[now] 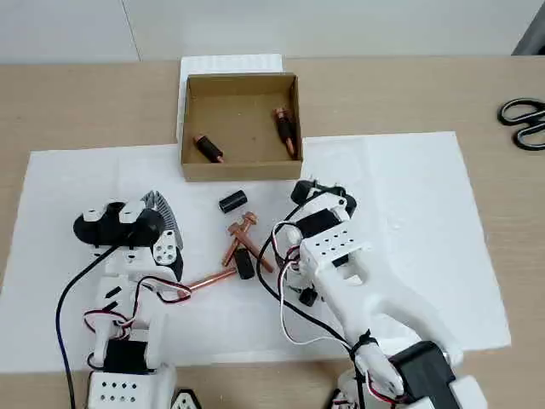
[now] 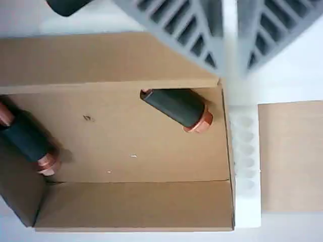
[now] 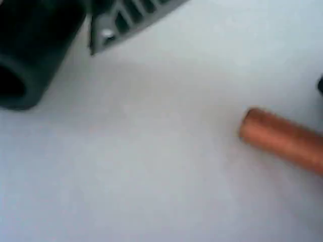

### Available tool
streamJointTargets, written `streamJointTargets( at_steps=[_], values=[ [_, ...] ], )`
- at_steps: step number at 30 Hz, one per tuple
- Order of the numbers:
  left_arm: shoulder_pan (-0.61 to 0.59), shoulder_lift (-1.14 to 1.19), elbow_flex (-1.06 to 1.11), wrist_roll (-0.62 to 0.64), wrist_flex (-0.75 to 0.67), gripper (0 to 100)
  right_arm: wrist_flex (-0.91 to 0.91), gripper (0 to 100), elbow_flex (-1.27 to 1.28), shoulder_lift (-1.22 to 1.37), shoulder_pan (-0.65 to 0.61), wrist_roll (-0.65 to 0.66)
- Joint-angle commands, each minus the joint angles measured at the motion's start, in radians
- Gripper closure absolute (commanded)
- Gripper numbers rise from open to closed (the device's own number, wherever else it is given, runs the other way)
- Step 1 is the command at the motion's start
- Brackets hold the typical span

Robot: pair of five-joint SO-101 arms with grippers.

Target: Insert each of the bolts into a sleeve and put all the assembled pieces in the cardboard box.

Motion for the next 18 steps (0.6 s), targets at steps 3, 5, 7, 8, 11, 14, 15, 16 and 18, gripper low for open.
streamJointTargets(
  at_steps=[3, 5, 7, 8, 11, 14, 15, 16, 18],
  values=[
    [-0.005, -0.014, -0.01, -0.006, 0.006, 99, -0.019, 84.2, 0.002, 0.004, -0.004, -0.006],
    [-0.005, -0.014, -0.01, -0.005, 0.006, 99, -0.021, 86.4, 0.002, 0.005, -0.004, -0.006],
    [-0.005, -0.014, -0.01, -0.005, 0.006, 99, -0.021, 91.3, 0.002, 0.019, -0.004, -0.006],
    [-0.005, -0.014, -0.01, -0.003, 0.006, 99, -0.021, 94.3, 0.002, 0.03, -0.001, -0.006],
    [-0.005, -0.014, -0.01, -0.003, 0.006, 99, -0.022, 99.4, 0.0, 0.067, 0.001, -0.008],
    [-0.006, -0.014, -0.01, -0.003, 0.006, 99, -0.047, 99.6, -0.003, 0.084, 0.001, -0.005],
    [-0.006, -0.014, -0.01, -0.003, 0.006, 99, -0.048, 99.6, -0.003, 0.085, 0.001, -0.005],
    [-0.006, -0.014, -0.01, -0.005, 0.006, 99, -0.048, 99.6, -0.003, 0.085, 0.001, -0.005],
    [-0.006, -0.014, -0.01, -0.005, 0.006, 99, -0.047, 99.6, -0.003, 0.085, 0.001, -0.005]
  ],
)
